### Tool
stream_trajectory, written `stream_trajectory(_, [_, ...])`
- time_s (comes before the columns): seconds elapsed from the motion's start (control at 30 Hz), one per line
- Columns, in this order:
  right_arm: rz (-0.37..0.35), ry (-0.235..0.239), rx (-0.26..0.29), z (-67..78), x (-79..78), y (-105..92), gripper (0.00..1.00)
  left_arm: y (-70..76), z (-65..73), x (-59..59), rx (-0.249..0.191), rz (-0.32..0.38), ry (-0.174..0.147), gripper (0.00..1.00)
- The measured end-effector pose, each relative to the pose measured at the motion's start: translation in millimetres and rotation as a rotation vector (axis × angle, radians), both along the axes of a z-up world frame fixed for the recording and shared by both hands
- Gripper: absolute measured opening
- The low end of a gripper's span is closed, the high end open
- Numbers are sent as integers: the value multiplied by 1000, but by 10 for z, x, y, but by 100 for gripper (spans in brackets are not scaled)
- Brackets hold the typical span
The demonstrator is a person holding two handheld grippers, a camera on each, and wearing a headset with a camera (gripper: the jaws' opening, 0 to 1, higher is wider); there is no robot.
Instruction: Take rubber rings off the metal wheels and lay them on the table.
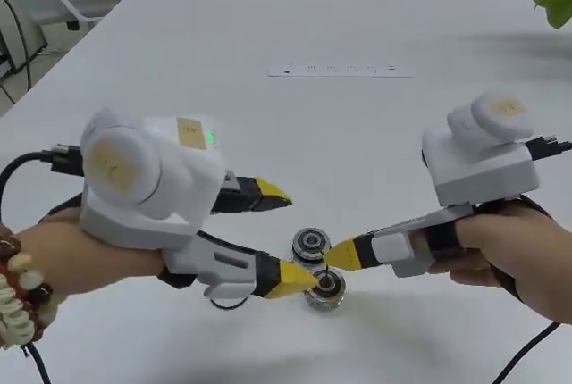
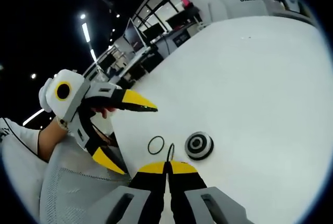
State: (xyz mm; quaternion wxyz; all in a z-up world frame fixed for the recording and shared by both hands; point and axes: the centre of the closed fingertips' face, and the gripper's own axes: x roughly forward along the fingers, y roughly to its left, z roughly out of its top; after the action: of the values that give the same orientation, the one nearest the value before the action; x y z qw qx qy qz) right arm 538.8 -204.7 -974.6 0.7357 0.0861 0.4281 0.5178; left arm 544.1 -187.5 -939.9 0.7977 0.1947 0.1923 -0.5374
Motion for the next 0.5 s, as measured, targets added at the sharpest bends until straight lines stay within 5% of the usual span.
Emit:
stream_trajectory(0.13, [-15,-12,27,81,38,6,0,102,145,-38,-68,58,36,65])
stream_trajectory(0.3, [-25,-20,65,176,64,43,0,310,350,-113,-99,112,1,70])
stream_trajectory(0.5, [-27,-33,102,273,68,83,0,569,385,-243,-99,172,-4,73])
